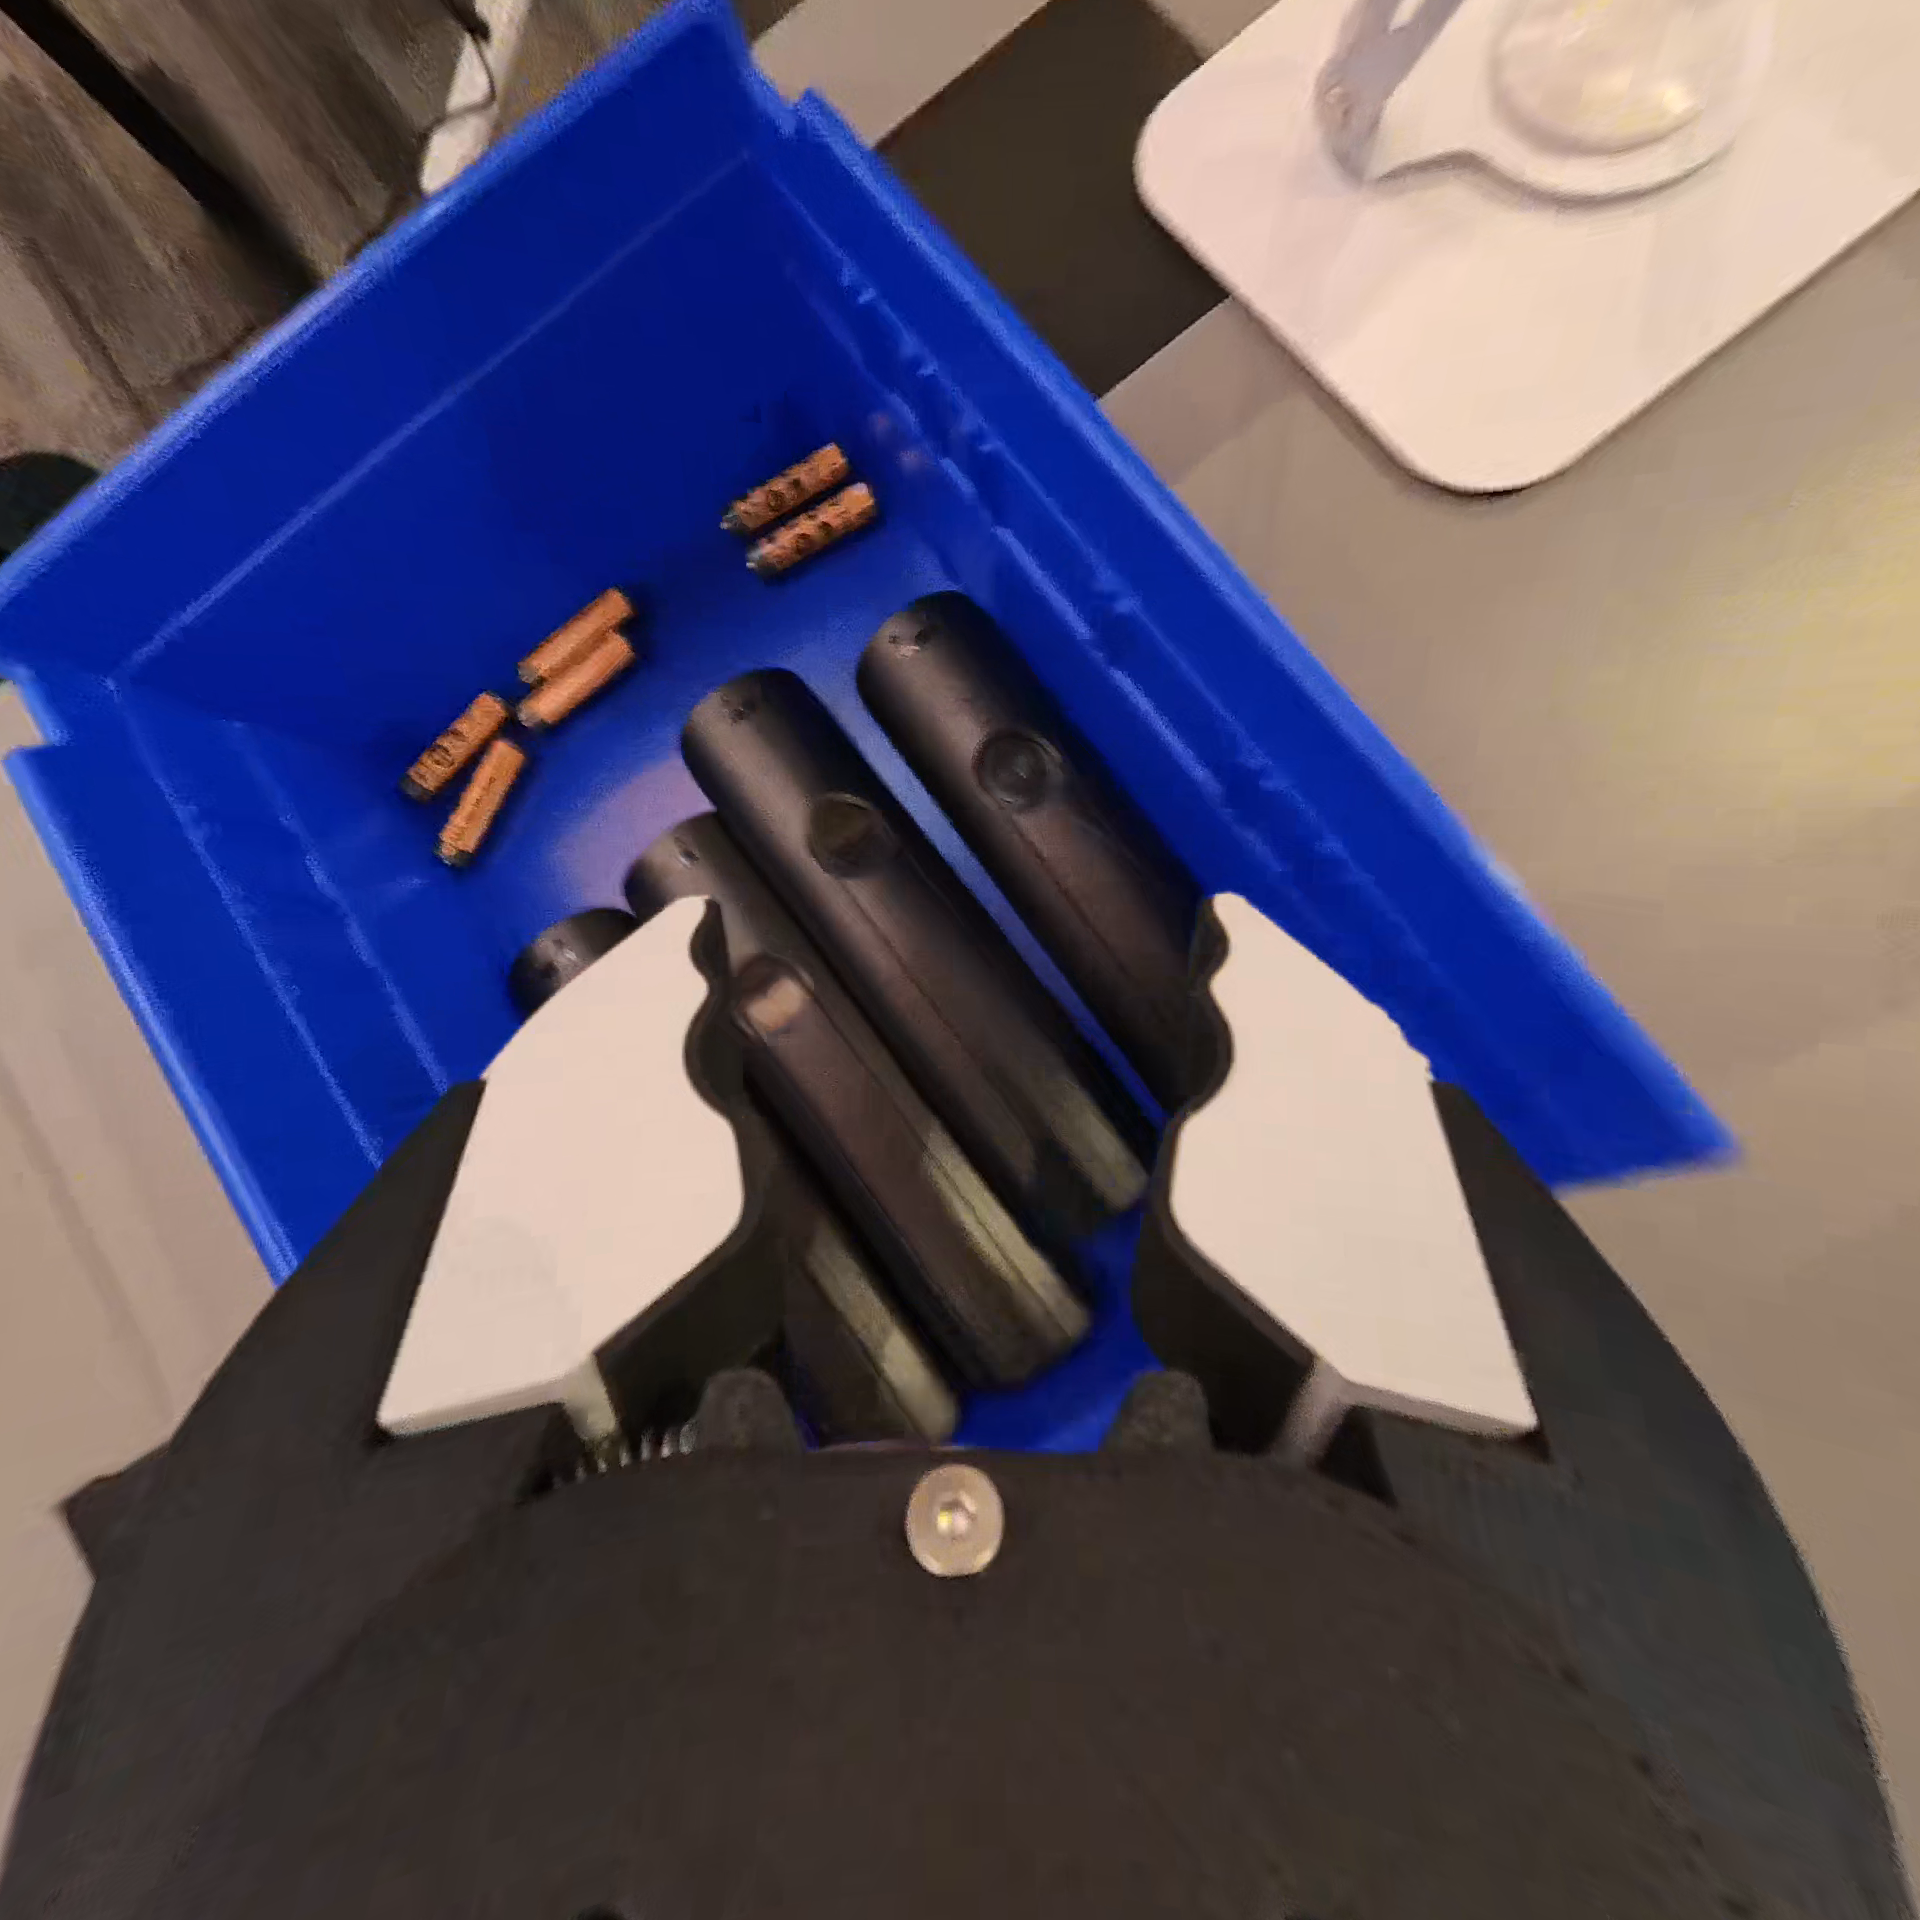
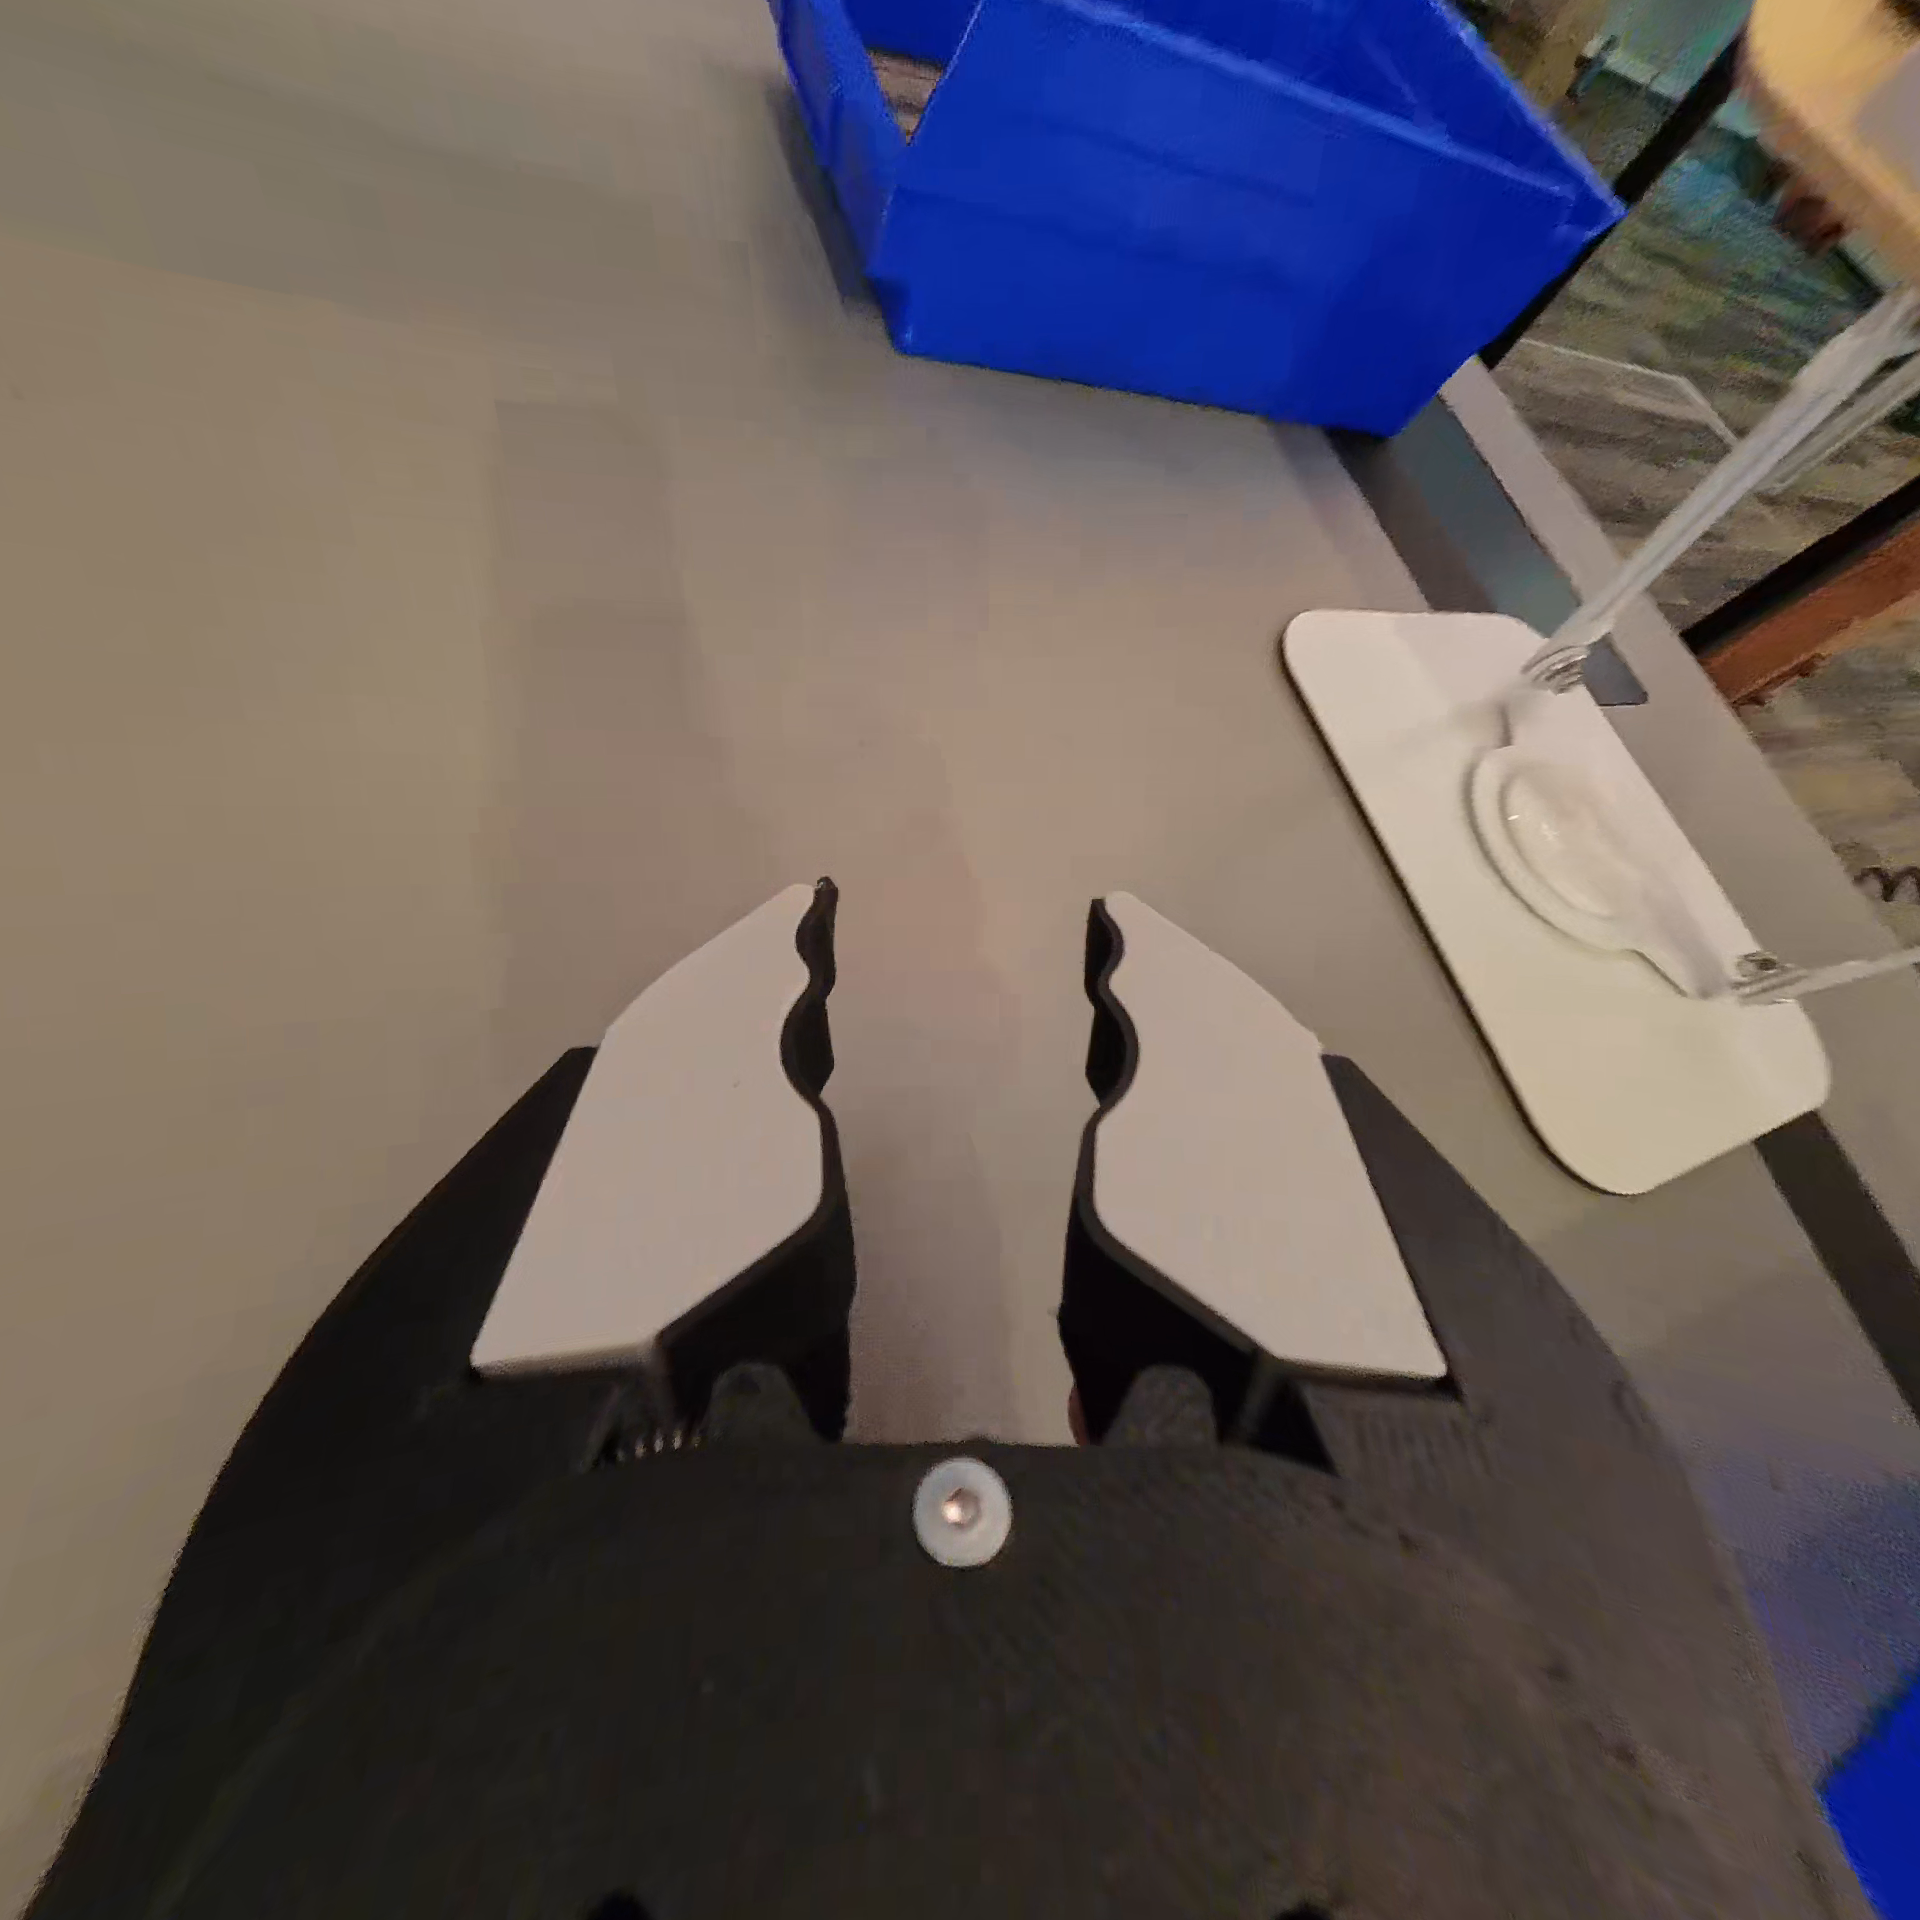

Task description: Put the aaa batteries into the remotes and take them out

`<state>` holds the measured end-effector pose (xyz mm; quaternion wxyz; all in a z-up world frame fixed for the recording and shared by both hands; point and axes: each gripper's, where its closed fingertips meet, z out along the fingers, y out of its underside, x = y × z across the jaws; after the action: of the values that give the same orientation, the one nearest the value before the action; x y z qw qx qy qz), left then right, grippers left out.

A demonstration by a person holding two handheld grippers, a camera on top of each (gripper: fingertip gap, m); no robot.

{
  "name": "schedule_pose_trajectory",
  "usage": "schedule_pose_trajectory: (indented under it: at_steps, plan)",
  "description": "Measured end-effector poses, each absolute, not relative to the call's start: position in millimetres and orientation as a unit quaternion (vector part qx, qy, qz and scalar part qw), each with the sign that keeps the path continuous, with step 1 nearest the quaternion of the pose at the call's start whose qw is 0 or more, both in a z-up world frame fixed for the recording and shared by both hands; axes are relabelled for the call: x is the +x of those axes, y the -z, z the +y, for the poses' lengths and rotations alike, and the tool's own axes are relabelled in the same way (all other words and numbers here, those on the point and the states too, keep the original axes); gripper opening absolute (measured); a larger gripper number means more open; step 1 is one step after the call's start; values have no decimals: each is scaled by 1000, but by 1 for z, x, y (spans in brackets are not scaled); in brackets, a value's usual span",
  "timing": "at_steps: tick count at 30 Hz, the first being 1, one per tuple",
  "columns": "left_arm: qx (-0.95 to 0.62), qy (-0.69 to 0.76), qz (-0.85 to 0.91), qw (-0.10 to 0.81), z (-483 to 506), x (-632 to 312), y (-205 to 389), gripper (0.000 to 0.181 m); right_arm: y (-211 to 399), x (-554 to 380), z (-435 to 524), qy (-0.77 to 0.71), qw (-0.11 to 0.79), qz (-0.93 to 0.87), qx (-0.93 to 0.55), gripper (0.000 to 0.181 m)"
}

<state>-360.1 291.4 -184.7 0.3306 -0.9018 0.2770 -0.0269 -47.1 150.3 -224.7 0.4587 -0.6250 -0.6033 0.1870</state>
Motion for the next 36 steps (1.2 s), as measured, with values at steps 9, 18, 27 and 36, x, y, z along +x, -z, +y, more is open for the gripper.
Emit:
schedule_pose_trajectory:
  at_steps: [9,18,27,36]
  plan:
    - [-956,76,220,177,362,-381,256,90,243,-50,141,-190,437,-625,-618,46]
    - [-960,114,208,150,375,-384,273,56,260,-50,136,-181,414,-650,-611,46]
    - [-952,96,228,181,378,-376,264,44,261,-47,138,-174,414,-650,-614,45]
    - [-936,105,264,207,358,-353,246,15,261,-47,138,-171,414,-652,-612,45]
